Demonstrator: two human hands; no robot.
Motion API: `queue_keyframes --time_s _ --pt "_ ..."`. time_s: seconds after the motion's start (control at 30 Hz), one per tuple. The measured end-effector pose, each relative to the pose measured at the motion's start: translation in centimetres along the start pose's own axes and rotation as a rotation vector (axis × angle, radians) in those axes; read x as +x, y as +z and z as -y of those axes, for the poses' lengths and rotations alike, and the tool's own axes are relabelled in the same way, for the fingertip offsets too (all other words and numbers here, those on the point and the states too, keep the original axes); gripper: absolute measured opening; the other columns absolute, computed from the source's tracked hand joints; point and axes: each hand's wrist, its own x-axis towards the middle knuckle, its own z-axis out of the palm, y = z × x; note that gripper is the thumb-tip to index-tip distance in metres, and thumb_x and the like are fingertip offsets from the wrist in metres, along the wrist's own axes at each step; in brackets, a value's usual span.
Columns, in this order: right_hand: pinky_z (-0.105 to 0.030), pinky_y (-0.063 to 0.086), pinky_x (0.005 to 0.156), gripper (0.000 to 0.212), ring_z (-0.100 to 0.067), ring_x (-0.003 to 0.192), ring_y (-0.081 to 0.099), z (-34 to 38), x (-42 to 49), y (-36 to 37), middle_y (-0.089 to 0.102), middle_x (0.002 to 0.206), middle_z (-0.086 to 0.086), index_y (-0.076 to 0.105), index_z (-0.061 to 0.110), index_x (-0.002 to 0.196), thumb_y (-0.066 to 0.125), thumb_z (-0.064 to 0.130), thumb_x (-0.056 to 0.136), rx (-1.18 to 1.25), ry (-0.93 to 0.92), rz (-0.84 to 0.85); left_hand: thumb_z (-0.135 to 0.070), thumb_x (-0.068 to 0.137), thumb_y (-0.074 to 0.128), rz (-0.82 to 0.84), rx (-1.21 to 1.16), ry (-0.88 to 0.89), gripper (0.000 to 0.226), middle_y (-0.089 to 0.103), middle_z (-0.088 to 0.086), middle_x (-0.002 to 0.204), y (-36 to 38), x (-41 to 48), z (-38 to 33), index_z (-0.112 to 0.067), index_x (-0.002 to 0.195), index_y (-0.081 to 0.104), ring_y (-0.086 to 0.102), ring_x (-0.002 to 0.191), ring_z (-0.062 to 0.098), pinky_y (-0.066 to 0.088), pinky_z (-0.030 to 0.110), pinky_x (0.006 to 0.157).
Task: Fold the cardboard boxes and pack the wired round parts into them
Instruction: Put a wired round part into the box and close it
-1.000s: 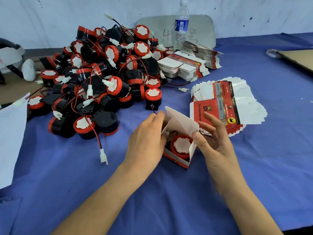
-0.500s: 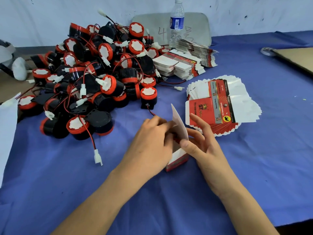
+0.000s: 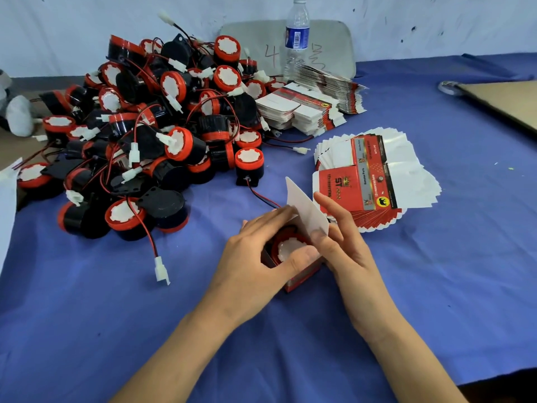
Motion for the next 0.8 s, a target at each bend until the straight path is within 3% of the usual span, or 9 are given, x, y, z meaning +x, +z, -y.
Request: queue_keyframes --time_s 0.07,0.23,0.43,0.5,0.6,0.7,0.8 --pt "-0.021 0.049 0.090 0.047 -0.012 0.107 0.064 0.1 0.0 -0.1 0.065 0.118 -0.003 0.052 0.038 0.133 0.054 0.025 0.087 -0.003 -0.003 0.030 -0.067 0.070 0.051 -0.026 0.018 0.011 0.074 0.055 -0.019 0.135 0.2 -0.1 0.0 -0.030 0.134 0.055 0.041 0.128 -0.011 0.029 0.029 0.115" --pt "-0.026 0.049 0.092 0.043 -0.015 0.114 0.060 0.5 0.4 -0.6 0.066 0.118 0.002 0.054 0.036 0.129 0.061 0.024 0.088 -0.062 -0.021 0.057 -0.058 0.076 0.051 -0.031 0.138 0.071 0.068 0.055 -0.009 0.138 0.5 0.5 -0.1 -0.018 0.130 0.061 0.032 0.132 -0.009 0.018 0.013 0.114" --pt "-0.021 0.051 0.085 0.024 -0.008 0.102 0.065 0.6 0.7 -1.3 0.071 0.107 0.006 0.065 0.029 0.113 0.054 0.028 0.091 -0.048 -0.064 0.010 -0.019 0.094 0.061 -0.007 0.173 0.121 0.037 0.046 -0.015 0.137 0.7 0.5 0.7 -0.014 0.131 0.059 0.024 0.128 -0.015 0.009 0.006 0.113" --pt "-0.017 0.049 0.083 0.026 -0.007 0.100 0.065 0.6 0.7 -1.2 0.070 0.108 0.008 0.061 0.029 0.118 0.054 0.025 0.093 -0.095 -0.096 0.013 -0.010 0.095 0.060 -0.012 0.183 0.102 0.037 0.040 -0.020 0.133 0.7 0.3 1.0 -0.015 0.131 0.058 0.023 0.129 -0.015 0.009 0.007 0.113" --pt "-0.018 0.048 0.087 0.038 -0.007 0.109 0.061 0.6 0.3 -0.8 0.066 0.119 0.012 0.053 0.031 0.130 0.058 0.023 0.093 -0.218 -0.141 0.063 -0.011 0.097 0.056 0.027 0.232 0.102 0.036 0.036 -0.020 0.134 0.7 0.3 0.9 -0.015 0.132 0.057 0.022 0.133 -0.008 0.004 0.007 0.112" --pt "-0.016 0.045 0.092 0.043 -0.006 0.119 0.057 1.3 0.0 -0.4 0.064 0.124 0.011 0.056 0.031 0.128 0.063 0.034 0.086 -0.190 -0.135 0.100 -0.012 0.098 0.053 0.072 0.263 0.113 0.037 0.033 -0.021 0.135 0.5 0.4 0.8 -0.019 0.135 0.054 0.019 0.133 -0.008 0.002 0.006 0.111" --pt "-0.008 0.045 0.078 0.027 0.002 0.096 0.064 2.7 0.4 0.5 0.072 0.100 0.010 0.069 0.023 0.108 0.061 0.036 0.086 -0.166 -0.175 -0.010 -0.011 0.098 0.054 0.060 0.246 0.114 0.038 0.032 -0.023 0.135 0.5 0.4 0.8 -0.021 0.135 0.054 0.019 0.132 -0.009 0.002 0.004 0.110"
